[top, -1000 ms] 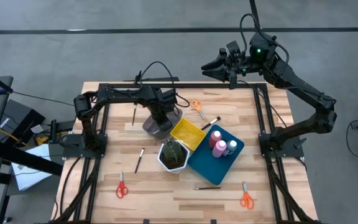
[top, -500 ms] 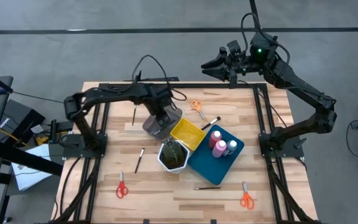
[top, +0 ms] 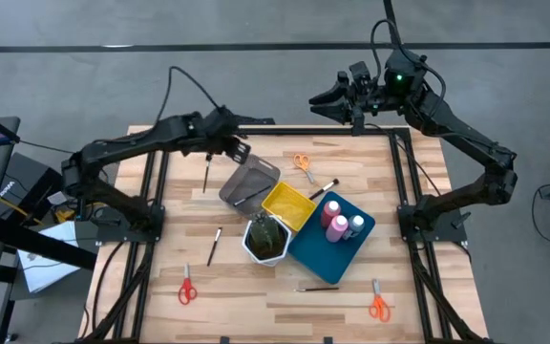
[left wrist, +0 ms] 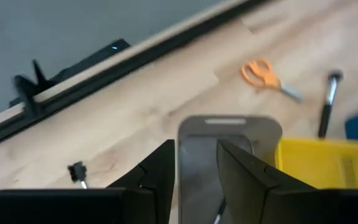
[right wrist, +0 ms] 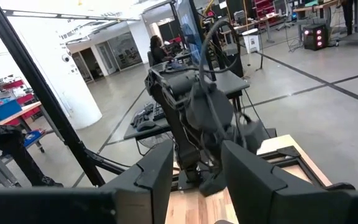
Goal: Pick & Place Paint Supplies
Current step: Put the makeup brush into the black bin
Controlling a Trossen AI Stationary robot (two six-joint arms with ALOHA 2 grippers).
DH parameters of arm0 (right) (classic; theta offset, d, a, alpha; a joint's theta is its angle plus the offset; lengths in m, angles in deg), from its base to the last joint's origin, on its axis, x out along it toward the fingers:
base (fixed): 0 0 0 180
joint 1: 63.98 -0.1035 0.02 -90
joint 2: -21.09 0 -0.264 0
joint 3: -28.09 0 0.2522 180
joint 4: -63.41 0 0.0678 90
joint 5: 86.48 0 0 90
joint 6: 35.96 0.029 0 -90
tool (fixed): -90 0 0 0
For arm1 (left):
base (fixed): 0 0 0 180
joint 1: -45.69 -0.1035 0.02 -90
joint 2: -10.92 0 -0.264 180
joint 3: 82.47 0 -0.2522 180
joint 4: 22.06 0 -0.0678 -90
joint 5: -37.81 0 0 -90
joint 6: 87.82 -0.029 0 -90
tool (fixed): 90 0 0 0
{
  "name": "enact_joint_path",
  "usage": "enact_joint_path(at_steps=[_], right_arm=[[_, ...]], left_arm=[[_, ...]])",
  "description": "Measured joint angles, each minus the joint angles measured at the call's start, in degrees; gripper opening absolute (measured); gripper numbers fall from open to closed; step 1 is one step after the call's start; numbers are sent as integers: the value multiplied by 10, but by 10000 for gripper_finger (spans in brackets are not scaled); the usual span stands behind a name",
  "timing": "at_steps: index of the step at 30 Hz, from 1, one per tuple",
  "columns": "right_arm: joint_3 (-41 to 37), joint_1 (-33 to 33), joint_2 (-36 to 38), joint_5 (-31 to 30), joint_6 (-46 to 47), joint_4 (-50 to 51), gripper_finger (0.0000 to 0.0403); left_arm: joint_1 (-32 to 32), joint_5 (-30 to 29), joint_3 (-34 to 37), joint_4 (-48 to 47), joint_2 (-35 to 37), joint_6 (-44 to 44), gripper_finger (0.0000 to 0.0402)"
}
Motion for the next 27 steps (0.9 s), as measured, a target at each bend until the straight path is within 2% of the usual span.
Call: enact_joint_path(at_steps=[6,13,21,27], right_arm=[[0,-4,0,0,6,0,132],[0,-4,1,0,21,-5,132],[0,-4,3,0,30,-10,132],[0,-4,3,0,30,-10,132]], left_arm=[[-24,-35,0,-5,22,61,117],[-85,-35,0,-7,-1,70,119],[-188,16,0,-5,-68,17,154],[-231,46,0,-5,-127,-16,192]])
